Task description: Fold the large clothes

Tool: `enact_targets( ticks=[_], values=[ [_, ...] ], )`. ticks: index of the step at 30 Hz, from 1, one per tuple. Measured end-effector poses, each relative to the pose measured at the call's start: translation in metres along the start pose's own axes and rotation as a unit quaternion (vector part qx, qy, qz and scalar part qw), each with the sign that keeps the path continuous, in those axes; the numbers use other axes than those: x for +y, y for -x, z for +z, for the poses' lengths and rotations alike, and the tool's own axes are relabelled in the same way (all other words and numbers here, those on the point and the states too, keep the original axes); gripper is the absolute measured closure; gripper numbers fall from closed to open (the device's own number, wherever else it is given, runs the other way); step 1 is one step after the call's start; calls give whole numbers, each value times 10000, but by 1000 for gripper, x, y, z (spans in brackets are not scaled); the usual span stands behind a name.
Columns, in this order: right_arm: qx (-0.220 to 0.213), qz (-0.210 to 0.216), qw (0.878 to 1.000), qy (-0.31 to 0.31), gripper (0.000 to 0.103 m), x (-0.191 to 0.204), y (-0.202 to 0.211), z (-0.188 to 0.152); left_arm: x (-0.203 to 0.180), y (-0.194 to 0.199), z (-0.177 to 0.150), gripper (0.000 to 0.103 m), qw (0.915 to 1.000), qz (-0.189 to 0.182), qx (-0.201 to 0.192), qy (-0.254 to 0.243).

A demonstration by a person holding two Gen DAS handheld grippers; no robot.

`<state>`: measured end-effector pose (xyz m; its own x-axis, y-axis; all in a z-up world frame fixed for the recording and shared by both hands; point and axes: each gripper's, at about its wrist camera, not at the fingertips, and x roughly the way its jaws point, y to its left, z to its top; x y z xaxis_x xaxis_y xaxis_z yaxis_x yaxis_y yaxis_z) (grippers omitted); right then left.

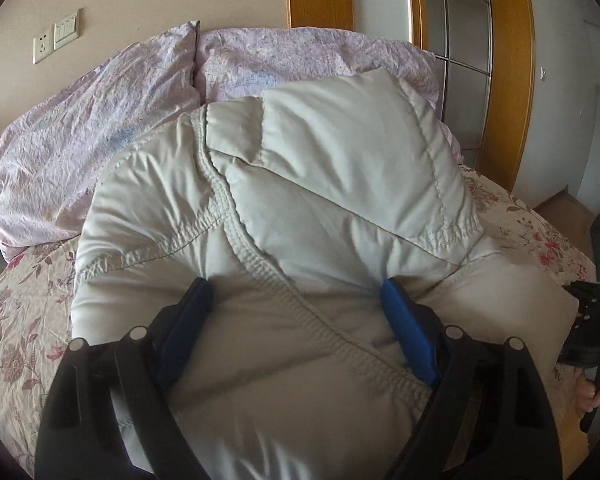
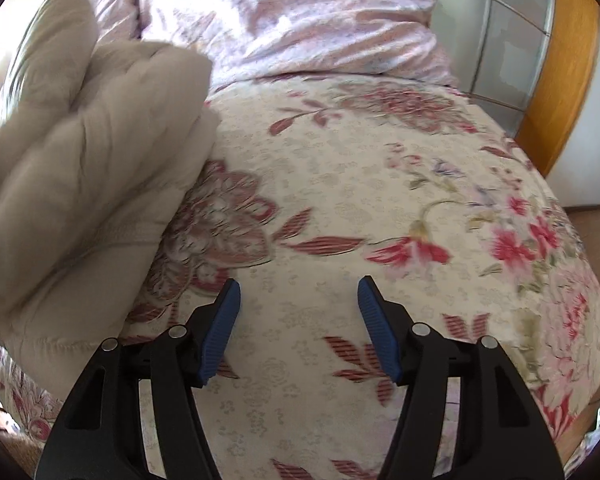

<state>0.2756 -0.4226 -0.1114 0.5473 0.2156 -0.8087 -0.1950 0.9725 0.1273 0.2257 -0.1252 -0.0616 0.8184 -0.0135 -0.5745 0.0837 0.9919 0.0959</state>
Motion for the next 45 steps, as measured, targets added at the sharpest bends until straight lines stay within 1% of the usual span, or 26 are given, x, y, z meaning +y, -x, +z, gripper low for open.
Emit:
enact_targets(
  ticks=[3, 5, 7, 9, 10, 12, 14, 16, 18, 19, 20, 22, 24, 25, 27, 29, 31, 33, 39, 43, 45],
  values=[
    [-273, -66, 9995, -136, 40, -5, 22, 15, -4, -3, 1, 16, 10000, 25, 30, -62],
    [-557, 6, 9984, -28, 40, 3, 44, 30, 1, 3, 5, 16, 10000, -44, 42, 8],
    [-855, 147, 9961, 165, 40, 19, 66, 46, 9, 13, 10, 15, 9997, -197, 40, 154],
    [-1138, 397, 9921, 359, 40, 41, 87, 64, 21, 29, 16, 14, 9992, -262, -30, 301],
    [-1249, 554, 9897, 431, 40, 52, 95, 70, 31, 39, 19, 13, 9990, -242, -131, 365],
    [-1443, 1007, 9825, 618, 40, 79, 109, 87, 53, 58, 27, 8, 9981, -118, -329, 499],
    [-1542, 1409, 9745, 817, 41, 109, 115, 100, 75, 69, 35, 7, 9972, 85, -466, 579],
    [-1543, 1739, 9666, 1075, 44, 143, 113, 110, 94, 66, 41, 7, 9967, 298, -430, 615],
    [-1514, 1784, 9633, 1315, 47, 175, 105, 117, 108, 55, 43, 7, 9966, 395, -300, 655],
    [-1484, 1791, 9626, 1388, 52, 188, 99, 121, 113, 49, 42, 7, 9964, 442, -262, 670],
    [-1450, 1796, 9625, 1425, 56, 198, 92, 125, 116, 43, 42, 7, 9965, 433, -232, 680],
    [-1442, 1760, 9625, 1475, 59, 210, 82, 127, 122, 33, 41, 7, 9962, 460, -161, 723],
    [-1503, 1697, 9616, 1545, 60, 214, 79, 123, 124, 27, 41, 7, 9961, 483, -207, 711],
    [-1471, 1600, 9635, 1560, 60, 215, 72, 124, 125, 24, 41, 7, 9958, 546, -229, 692],
    [-1223, 1353, 9722, 1471, 61, 212, 57, 125, 125, 17, 43, 7, 9957, 635, -242, 634],
    [-995, 1243, 9789, 1285, 62, 199, 34, 123, 126, 9, 44, 7, 9955, 698, -201, 606],
    [-839, 1294, 9825, 1040, 63, 186, 17, 119, 124, 1, 45, 7, 9959, 698, -146, 560],
    [-816, 1361, 9831, 917, 64, 179, 10, 115, 121, -6, 45, 7, 9964, 673, -110, 498],
    [-876, 1446, 9825, 785, 64, 173, -3, 105, 109, -24, 45, 7, 9974, 608, 118, 361],
    [-928, 1510, 9817, 700, 64, 167, -14, 103, 103, -37, 45, 6, 9972, 579, 291, 375],
    [-936, 1547, 9813, 653, 64, 164, -19, 103, 100, -43, 44, 5, 9968, 620, 346, 357]
  ],
)
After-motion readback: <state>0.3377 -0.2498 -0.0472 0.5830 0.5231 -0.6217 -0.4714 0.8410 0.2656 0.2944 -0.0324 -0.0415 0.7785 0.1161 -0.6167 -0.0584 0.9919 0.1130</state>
